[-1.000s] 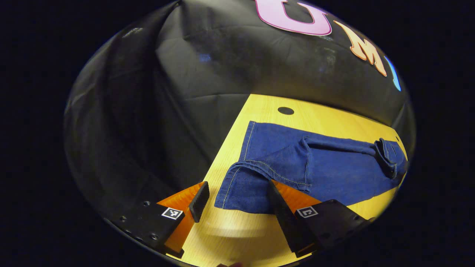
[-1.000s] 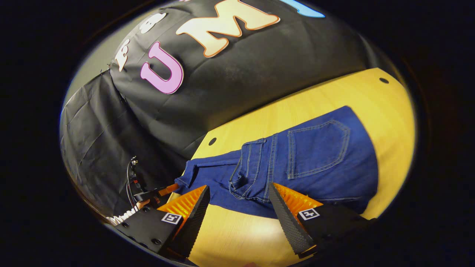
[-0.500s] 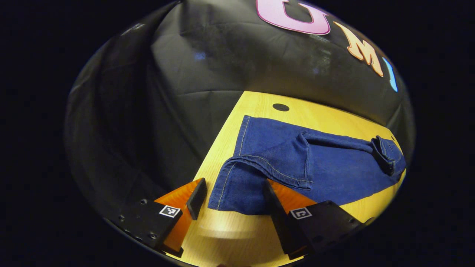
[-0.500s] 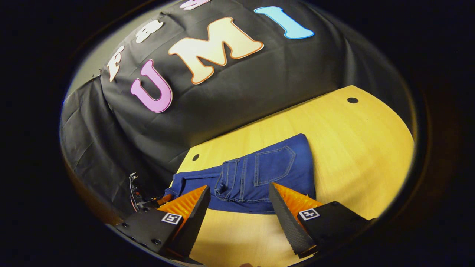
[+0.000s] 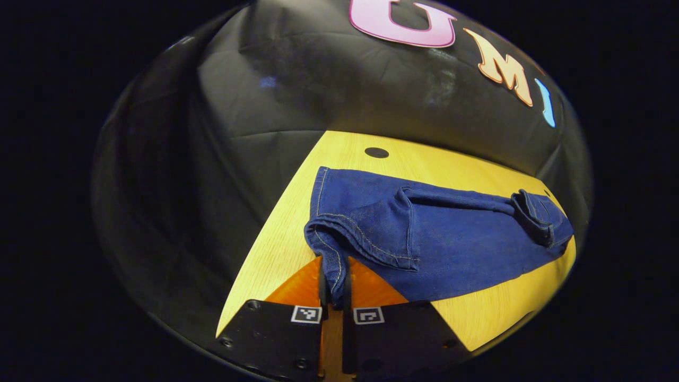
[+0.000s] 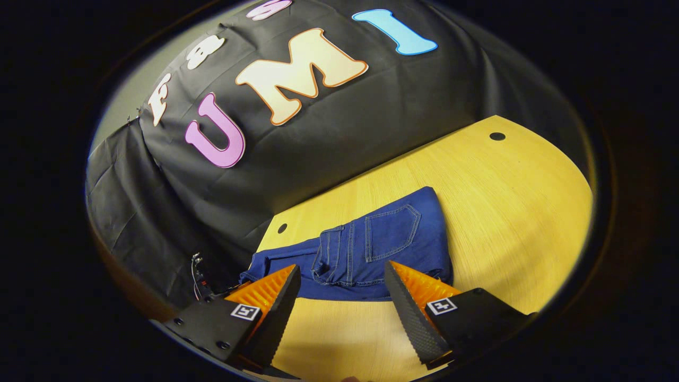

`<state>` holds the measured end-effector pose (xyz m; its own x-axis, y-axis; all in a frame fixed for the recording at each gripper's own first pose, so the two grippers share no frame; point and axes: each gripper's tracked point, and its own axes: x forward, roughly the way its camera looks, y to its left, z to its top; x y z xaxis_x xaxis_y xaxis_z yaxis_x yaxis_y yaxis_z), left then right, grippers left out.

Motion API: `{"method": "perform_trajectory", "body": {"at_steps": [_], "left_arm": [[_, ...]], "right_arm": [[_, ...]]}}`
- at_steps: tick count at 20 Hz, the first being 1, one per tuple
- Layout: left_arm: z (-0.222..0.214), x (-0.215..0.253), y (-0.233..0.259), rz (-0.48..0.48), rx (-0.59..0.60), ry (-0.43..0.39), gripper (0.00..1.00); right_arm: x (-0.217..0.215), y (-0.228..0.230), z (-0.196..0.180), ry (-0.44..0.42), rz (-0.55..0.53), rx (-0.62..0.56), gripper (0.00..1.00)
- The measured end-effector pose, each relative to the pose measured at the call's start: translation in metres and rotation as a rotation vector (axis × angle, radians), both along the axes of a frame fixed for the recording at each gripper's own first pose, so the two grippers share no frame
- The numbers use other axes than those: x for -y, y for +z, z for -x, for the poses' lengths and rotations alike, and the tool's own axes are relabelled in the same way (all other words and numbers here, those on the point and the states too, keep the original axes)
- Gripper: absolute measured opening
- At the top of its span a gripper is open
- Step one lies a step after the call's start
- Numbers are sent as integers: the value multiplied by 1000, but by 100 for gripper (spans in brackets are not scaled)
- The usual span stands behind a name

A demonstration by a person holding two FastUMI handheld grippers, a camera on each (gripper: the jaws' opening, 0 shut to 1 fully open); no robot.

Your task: Grasp the waist and the cuffs of the jeans and fold them to make the two legs overlap; first hold the waist and fold one-third of the jeans toward the cuffs, then hold the cuffs and fold the remaining one-third in the same direction to finish folding.

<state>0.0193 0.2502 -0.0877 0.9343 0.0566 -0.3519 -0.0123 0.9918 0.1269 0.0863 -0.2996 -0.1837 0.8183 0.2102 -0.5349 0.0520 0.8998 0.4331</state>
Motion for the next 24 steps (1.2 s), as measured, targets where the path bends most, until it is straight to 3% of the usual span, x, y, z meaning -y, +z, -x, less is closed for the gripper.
{"method": "perform_trajectory", "body": {"at_steps": [4, 7, 11, 18, 24], "left_arm": [[0, 0, 5, 8, -11, 21, 0], [0, 8, 23, 44, -7, 45, 0], [12, 50, 63, 85, 24, 19, 2], [14, 176, 108, 8, 66, -42, 0], [4, 316, 134, -55, 101, -114, 0]], "right_arm": [[8, 13, 2, -11, 2, 29, 98], [26, 27, 5, -34, -5, 59, 98], [58, 41, 7, -58, -51, 85, 98], [155, 52, 17, -36, -69, 90, 98], [236, 55, 25, 17, -49, 54, 97]]}}
